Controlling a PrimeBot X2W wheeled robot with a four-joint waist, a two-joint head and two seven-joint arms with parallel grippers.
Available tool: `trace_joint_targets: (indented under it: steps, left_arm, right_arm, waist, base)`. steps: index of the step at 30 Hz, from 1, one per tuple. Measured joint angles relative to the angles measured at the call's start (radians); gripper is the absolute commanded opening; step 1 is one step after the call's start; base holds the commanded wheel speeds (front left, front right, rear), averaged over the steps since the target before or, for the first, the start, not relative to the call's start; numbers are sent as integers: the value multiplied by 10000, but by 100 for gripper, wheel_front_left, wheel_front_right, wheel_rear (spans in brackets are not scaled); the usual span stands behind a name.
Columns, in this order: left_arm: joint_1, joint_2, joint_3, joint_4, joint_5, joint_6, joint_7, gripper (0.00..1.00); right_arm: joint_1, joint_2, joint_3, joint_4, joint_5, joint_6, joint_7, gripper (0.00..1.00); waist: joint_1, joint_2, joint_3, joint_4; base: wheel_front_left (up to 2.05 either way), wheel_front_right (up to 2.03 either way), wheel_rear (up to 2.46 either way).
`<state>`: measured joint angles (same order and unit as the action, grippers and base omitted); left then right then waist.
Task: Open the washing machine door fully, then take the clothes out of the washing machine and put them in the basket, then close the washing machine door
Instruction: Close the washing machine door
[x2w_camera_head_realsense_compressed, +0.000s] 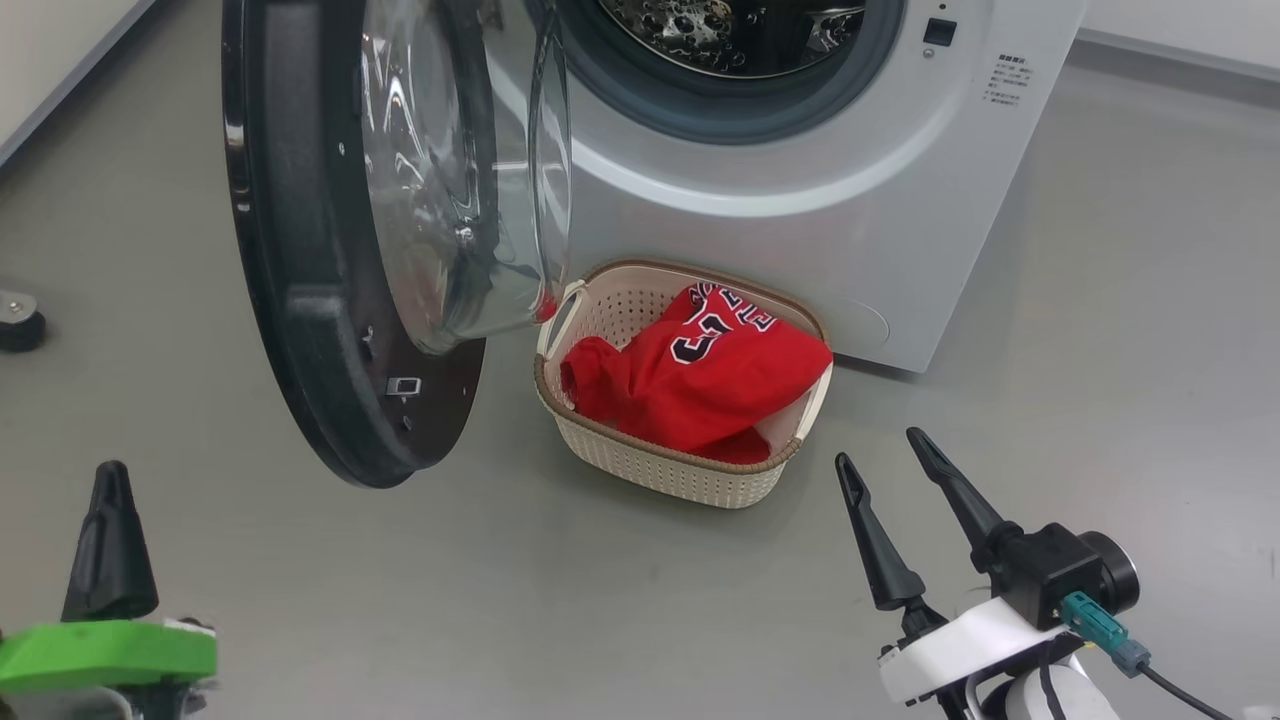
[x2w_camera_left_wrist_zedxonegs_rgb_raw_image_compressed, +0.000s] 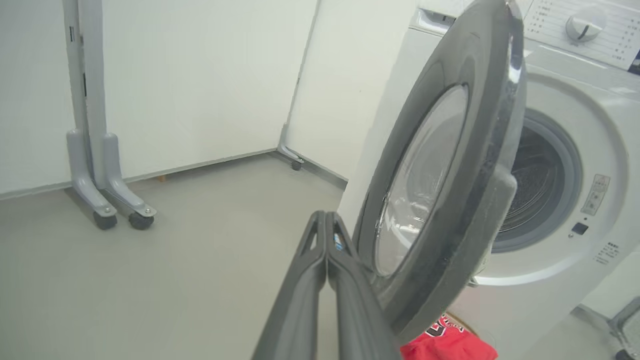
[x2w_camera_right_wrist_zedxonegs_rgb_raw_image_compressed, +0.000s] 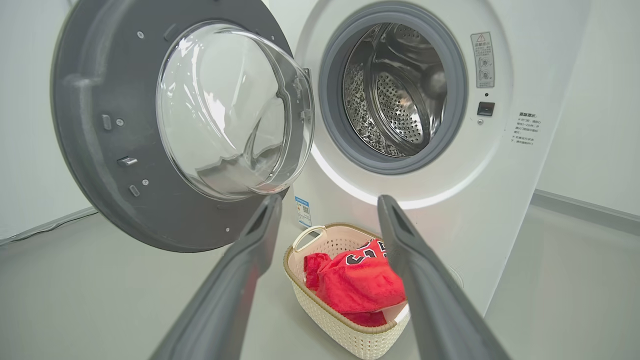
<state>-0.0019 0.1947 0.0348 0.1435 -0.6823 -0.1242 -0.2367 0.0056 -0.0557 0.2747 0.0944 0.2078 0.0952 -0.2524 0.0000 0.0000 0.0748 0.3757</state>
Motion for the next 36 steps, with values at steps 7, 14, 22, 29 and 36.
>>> trace_joint_targets:
  steps: [7, 14, 22, 29, 36]
  left_arm:
    - [-837, -861, 579, -288, -3630, 0, 1097, 0]
    - [-1663, -970, 1350, -290, -6740, 0, 3028, 0]
    - [-2280, -1152, 1799, 142, -9279, 614, 4905, 0]
    - [-2699, -1039, 2301, 372, -10508, 1526, 5986, 0]
    - [-2871, -581, 2249, 382, -10941, 2000, 6961, 0]
  right_arm:
    - [-45, 0, 50, 54, -2, 4, 0, 100]
    - [-224, 0, 104, 90, -92, 6, 0, 100]
    - [-275, -4, -8, 100, -92, 8, 0, 100]
    - [-346, -2, -21, 109, -92, 8, 0, 100]
    - [-420, -2, -27, 109, -92, 8, 0, 100]
  waist:
    - [0, 0, 161, -144]
    - [0, 0, 351, -334]
    - [0, 0, 509, -509]
    - [0, 0, 544, -582]
    - [0, 0, 603, -658]
  base:
    - [0, 0, 0]
    - [0, 0, 0]
    - [0, 0, 0]
    - [0, 0, 0]
    - [0, 0, 0]
